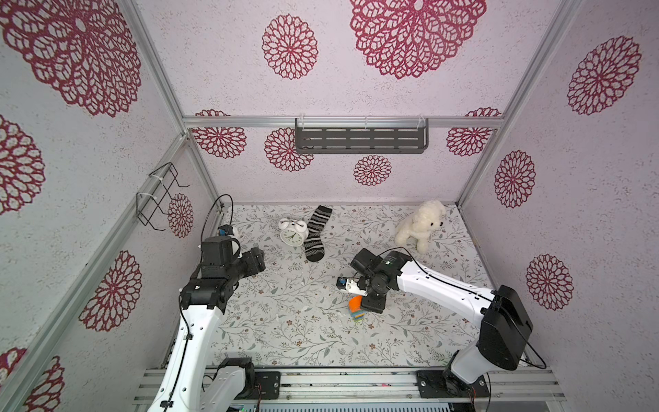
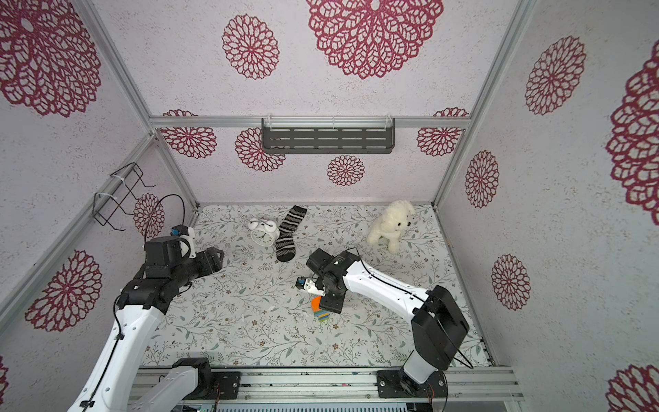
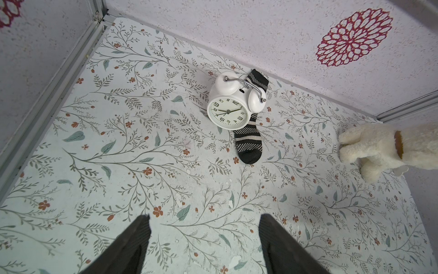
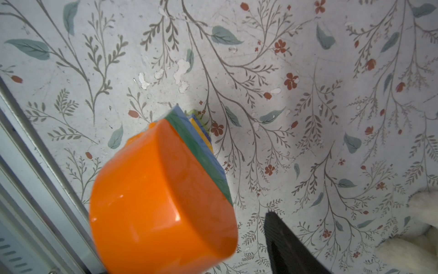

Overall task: Assemble an ice cream with lego
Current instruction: Assemble the lego brick with the lego brick, then pick up the lego brick from the center of the board.

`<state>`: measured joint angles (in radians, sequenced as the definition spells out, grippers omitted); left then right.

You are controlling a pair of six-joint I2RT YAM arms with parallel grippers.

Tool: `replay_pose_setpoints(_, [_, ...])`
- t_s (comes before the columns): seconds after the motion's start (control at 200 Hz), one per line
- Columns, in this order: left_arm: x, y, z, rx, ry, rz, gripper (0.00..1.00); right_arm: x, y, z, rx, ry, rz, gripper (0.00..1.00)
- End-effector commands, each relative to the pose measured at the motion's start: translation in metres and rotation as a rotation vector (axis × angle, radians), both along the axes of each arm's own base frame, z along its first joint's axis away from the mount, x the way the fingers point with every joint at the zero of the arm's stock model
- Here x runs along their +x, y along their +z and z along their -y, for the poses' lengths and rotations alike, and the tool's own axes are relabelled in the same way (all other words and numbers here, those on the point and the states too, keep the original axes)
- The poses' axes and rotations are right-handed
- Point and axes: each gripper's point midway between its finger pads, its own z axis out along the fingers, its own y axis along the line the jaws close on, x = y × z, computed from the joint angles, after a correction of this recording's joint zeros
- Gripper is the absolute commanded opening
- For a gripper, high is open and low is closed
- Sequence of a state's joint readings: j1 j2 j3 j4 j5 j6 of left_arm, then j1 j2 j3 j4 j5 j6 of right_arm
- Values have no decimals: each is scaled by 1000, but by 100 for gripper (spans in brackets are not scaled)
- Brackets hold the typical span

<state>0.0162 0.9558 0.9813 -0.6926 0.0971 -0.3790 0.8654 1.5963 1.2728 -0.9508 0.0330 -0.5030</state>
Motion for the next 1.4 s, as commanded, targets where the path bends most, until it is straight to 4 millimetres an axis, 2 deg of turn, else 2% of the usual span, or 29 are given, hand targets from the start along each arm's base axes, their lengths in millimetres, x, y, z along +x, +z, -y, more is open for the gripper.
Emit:
replay_pose_setpoints(0.0, [3,0,-3,-9,9,14,77,6,16,6,29,-41,48,67])
replay_pose_setpoints(0.21, [3,0,-2,-8,8,16,77,6,19,13,49,-99,63,67])
replay_pose_setpoints(0.49, [2,3,-1,-13,2,24,77,-12,17,25,205,-321,73,66])
replay_pose_setpoints(0.565, [2,4,0,-17,0,29,77,-13,26,15,303,-369,122,66])
replay_pose_setpoints(0.655, [1,4,1,-19,-7,31,77,-22,36,-2,456,-420,75,66])
replay_pose_setpoints(0.755, [0,7,2,-21,-16,45,77,-17,38,-6,562,-537,105,65])
replay_pose_setpoints(0.84, [-1,9,4,-23,-23,53,77,-19,33,-9,656,-634,107,64])
replay_pose_setpoints(1.046, [-2,15,10,-40,-59,77,77,-44,8,-9,801,-732,94,63])
replay_pose_setpoints(1.206, [-1,18,32,-110,-166,96,77,-59,-15,-12,826,-729,140,63])
replay_pose_setpoints(1.396, [0,12,57,-173,-272,58,77,-62,-37,-17,832,-677,227,63])
